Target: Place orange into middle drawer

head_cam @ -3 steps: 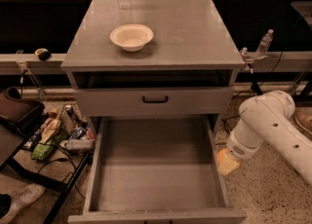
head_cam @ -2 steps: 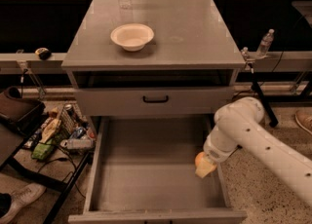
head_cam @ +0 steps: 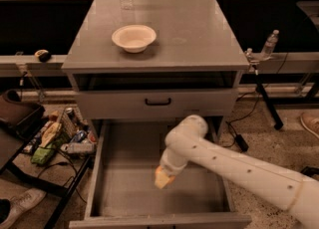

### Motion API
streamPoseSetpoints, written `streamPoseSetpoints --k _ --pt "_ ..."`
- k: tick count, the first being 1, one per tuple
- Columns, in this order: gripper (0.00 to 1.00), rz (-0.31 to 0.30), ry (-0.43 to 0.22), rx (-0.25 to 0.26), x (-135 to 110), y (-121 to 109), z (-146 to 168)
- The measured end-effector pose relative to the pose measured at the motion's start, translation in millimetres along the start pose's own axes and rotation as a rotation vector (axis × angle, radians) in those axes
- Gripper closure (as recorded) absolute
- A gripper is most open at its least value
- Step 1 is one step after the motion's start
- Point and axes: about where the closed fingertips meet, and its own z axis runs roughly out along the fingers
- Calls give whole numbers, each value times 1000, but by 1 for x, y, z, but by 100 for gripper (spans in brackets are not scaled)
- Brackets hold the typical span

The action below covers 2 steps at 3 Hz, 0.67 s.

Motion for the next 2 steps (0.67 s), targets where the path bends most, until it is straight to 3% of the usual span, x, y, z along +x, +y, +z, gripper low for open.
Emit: streamPoseSetpoints --k 2 --pt "100 79 83 -1 -57 25 92"
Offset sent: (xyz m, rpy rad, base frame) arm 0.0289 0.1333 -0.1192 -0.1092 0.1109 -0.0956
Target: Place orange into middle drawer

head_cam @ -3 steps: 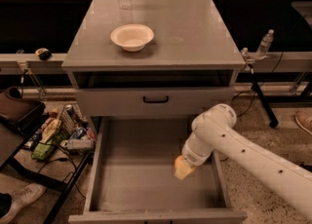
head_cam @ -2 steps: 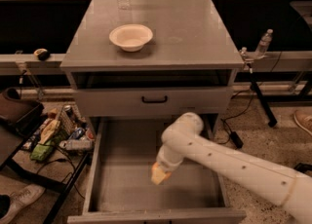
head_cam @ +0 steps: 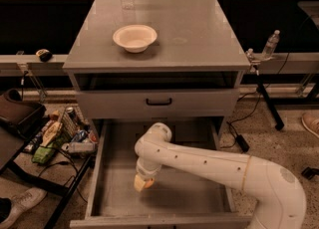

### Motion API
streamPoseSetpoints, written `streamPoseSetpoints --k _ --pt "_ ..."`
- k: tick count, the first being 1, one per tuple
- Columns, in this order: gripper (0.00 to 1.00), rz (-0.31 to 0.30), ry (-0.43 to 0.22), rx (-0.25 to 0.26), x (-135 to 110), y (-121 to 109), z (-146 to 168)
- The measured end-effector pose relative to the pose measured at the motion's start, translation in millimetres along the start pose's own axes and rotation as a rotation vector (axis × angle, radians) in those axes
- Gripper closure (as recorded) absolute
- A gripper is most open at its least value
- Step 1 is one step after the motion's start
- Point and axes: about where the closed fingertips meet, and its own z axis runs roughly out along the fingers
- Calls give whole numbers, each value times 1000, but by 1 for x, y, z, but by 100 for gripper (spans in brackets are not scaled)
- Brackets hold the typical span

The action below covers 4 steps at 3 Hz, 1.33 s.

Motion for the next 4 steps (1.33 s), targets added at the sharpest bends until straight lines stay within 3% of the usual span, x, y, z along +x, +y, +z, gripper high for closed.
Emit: streamPoseSetpoints --k 1,2,4 --pt "100 59 36 -16 -23 2 39" --pt "81 63 39 -13 -26 0 40" --pt "34 63 39 -13 -26 0 40"
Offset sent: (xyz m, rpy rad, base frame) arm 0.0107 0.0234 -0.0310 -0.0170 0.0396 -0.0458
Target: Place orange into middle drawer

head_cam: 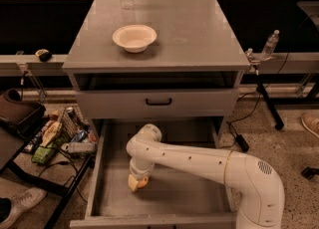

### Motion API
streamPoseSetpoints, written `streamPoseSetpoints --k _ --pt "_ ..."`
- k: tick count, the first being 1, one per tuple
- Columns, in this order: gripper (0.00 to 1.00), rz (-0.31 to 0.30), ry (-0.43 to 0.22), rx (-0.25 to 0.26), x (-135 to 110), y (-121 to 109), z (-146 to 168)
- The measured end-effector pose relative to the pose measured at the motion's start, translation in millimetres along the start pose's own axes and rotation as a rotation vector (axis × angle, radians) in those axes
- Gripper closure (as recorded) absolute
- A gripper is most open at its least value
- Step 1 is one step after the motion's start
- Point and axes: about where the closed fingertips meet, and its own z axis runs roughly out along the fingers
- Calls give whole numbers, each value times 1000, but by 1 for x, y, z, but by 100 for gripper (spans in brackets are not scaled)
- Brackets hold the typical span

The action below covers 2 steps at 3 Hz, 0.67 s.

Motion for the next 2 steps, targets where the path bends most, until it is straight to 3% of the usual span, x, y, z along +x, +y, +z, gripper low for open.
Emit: streamPoseSetpoints --k 1,2 --pt "11 0 0 0 0 0 0" --pt "0 0 -1 -1 0 0 0"
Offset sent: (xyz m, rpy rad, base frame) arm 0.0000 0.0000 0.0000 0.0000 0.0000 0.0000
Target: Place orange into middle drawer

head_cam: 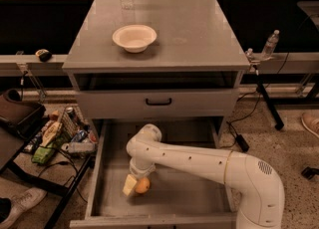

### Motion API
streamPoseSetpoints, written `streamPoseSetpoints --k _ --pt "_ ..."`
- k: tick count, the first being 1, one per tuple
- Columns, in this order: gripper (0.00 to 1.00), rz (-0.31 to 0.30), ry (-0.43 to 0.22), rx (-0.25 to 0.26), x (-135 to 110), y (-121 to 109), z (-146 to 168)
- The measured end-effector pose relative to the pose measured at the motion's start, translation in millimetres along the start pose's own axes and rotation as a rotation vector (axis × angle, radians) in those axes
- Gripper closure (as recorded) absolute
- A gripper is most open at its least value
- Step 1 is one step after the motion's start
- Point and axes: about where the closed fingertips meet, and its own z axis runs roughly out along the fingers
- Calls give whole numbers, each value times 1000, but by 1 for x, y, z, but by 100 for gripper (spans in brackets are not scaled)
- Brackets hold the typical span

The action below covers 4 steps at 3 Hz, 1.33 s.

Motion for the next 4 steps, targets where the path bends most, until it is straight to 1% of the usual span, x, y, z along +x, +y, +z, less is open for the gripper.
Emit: streamPoseSetpoints --k 1,2,3,4 --pt "0 -21 -57 -39 1 6 -15" --pt "0 -54 -141 -18 19 24 -85" --pt "0 -87 -187 6 44 55 -147" --pt "0 -99 -271 71 71 87 -240"
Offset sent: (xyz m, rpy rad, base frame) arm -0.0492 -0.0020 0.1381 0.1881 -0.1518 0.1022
